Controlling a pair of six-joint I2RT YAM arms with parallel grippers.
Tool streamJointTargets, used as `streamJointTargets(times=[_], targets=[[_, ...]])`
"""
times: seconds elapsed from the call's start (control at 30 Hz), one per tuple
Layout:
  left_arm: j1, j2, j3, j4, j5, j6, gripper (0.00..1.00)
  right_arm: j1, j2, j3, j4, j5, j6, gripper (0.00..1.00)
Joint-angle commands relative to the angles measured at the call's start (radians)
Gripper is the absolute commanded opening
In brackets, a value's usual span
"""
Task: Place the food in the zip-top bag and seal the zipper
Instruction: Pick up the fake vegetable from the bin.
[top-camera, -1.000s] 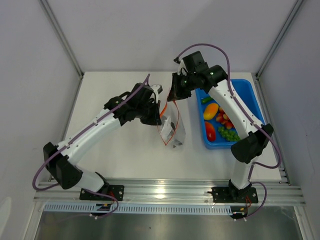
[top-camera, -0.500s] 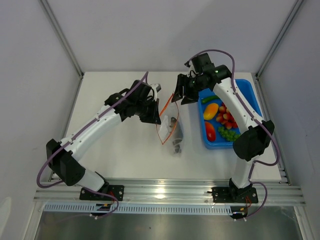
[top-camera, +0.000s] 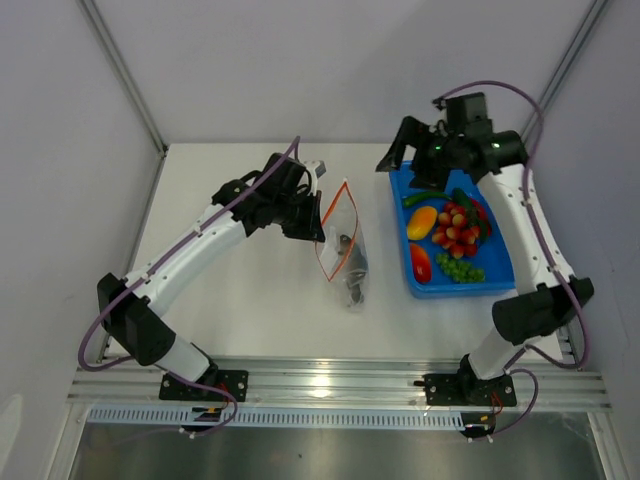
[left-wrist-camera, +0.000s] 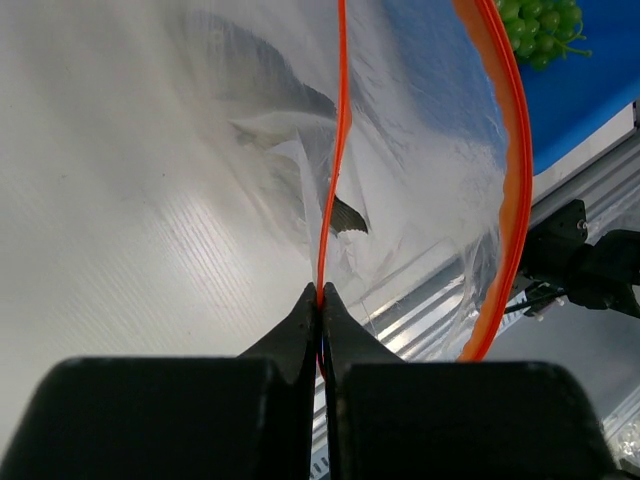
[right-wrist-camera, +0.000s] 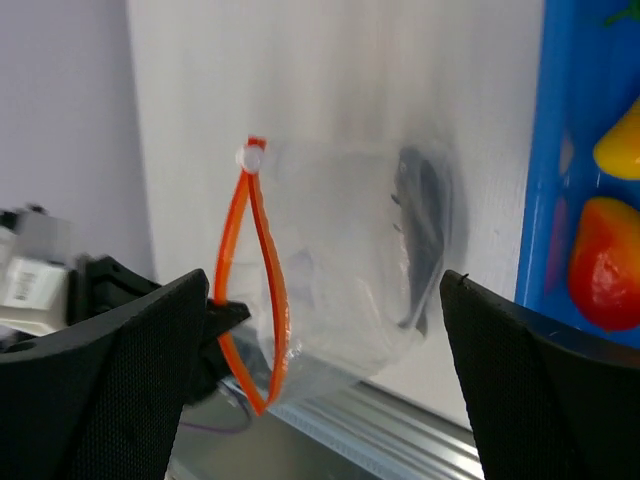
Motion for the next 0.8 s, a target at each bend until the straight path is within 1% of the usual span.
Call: streamJointTargets(times=[0.0,0.03,0.1,0.13,0.17,0.2,0.23,0.27,0.3,0.37,0.4,0.43,0.47,0.5,0.53,0.6,0.63,0.67,0.73,0.77], targets=[[0.009,-0.014,-0.011,0.045,0.011,0.051,0.01,-0.171,-0.117,-0.183,0.15,-0.087,0.167,1.0],[0.009,-0.016,-0.013,0.042,0.004,0.064,0.01,-0.196,-0.129,-0.219,0.19,-0.109,0.221,0.99],[0.012,-0.031,-0.036,0.042,-0.018,0.077,0.01,-0.239,-0.135,-0.248,0.172,-0.062,0.218,0.99],[0.012,-0.042,-0.043,0.048,-0.024,0.084,0.01,-0.246,-0.128,-0.242,0.134,-0.031,0.203,1.0],[0.017,-0.056,-0.06,0.065,-0.028,0.095,0.01,-0.246,-0.11,-0.23,0.109,0.065,0.151,0.99],[0.019,-0.082,-0.071,0.073,-0.03,0.103,0.01,-0.246,-0.099,-0.209,0.059,0.117,0.127,1.0],[0.022,-0.094,-0.089,0.082,-0.03,0.114,0.01,-0.247,-0.088,-0.202,0.043,0.163,0.099,0.99],[0.025,-0.108,-0.103,0.088,-0.026,0.118,0.01,-0.249,-0.073,-0.202,0.033,0.256,0.056,0.99],[0.026,-0.12,-0.112,0.105,-0.022,0.124,0.01,-0.252,-0.065,-0.204,0.017,0.301,0.044,0.99],[0.031,-0.154,-0.146,0.119,-0.015,0.144,0.01,-0.279,-0.051,-0.237,0.034,0.348,0.028,0.99],[0.032,-0.162,-0.155,0.14,-0.004,0.15,0.01,-0.302,-0.031,-0.26,0.042,0.333,0.06,0.99],[0.035,-0.177,-0.165,0.153,0.007,0.163,0.01,-0.397,-0.011,-0.285,0.051,0.228,0.062,0.99],[0.043,-0.185,-0.197,0.162,0.017,0.167,0.0,-0.425,0.01,-0.291,0.048,0.167,0.065,0.99],[0.048,-0.188,-0.203,0.173,0.037,0.17,0.01,-0.431,0.041,-0.287,0.064,0.184,0.033,0.99],[0.06,-0.189,-0.212,0.176,0.044,0.172,0.01,-0.43,0.056,-0.272,0.065,0.232,0.008,0.99],[0.072,-0.192,-0.217,0.173,0.062,0.173,0.01,-0.427,0.09,-0.207,0.056,0.306,-0.042,0.99],[0.077,-0.195,-0.217,0.177,0.074,0.178,0.01,-0.428,0.125,-0.189,0.057,0.381,-0.05,0.99],[0.083,-0.201,-0.231,0.183,0.077,0.181,0.01,-0.43,0.141,-0.175,0.063,0.415,-0.059,0.99],[0.089,-0.206,-0.235,0.191,0.082,0.181,0.0,-0.43,0.185,-0.172,0.118,0.498,-0.09,0.98],[0.097,-0.202,-0.234,0.19,0.088,0.18,0.01,-0.431,0.202,-0.167,0.137,0.507,-0.104,0.96]])
